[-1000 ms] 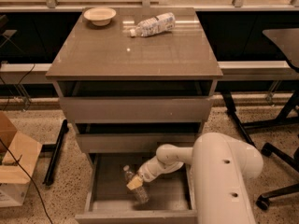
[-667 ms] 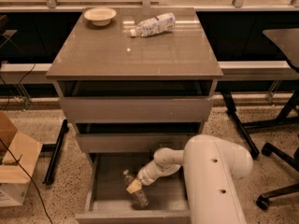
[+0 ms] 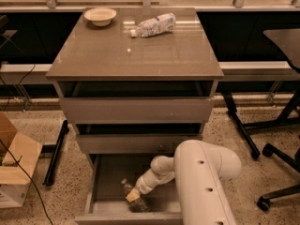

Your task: Place water bottle into bottom drawer

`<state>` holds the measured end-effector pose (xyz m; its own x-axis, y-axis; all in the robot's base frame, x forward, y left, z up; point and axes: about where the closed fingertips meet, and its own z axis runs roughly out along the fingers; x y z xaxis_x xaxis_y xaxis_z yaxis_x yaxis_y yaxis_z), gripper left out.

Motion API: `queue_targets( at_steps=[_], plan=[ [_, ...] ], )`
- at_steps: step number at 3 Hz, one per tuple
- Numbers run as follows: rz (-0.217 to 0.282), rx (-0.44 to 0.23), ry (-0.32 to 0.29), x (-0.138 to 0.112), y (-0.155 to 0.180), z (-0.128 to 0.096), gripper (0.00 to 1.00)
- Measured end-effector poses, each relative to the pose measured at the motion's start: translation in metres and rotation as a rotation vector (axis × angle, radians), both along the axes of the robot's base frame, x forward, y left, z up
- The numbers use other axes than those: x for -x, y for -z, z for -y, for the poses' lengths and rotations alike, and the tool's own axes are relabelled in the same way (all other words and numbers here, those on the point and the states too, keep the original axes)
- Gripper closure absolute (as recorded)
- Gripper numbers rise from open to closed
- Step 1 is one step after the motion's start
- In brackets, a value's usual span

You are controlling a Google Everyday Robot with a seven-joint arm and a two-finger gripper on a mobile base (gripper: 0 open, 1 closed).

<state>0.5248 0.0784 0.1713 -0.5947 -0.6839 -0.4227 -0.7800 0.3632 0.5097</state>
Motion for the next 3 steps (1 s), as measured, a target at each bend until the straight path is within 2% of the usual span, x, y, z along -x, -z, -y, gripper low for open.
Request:
queue_targets(
  at_steps=[1, 2, 3],
  plan=[
    [-0.031, -0.011, 0.009, 0.010, 0.010, -0.007, 0.86],
    [-0.060, -0.072, 0.056, 0.023, 0.015, -0.020, 0.62],
    [-0.064, -0.079, 0.058, 0.025, 0.014, -0.023, 0.39]
  ],
)
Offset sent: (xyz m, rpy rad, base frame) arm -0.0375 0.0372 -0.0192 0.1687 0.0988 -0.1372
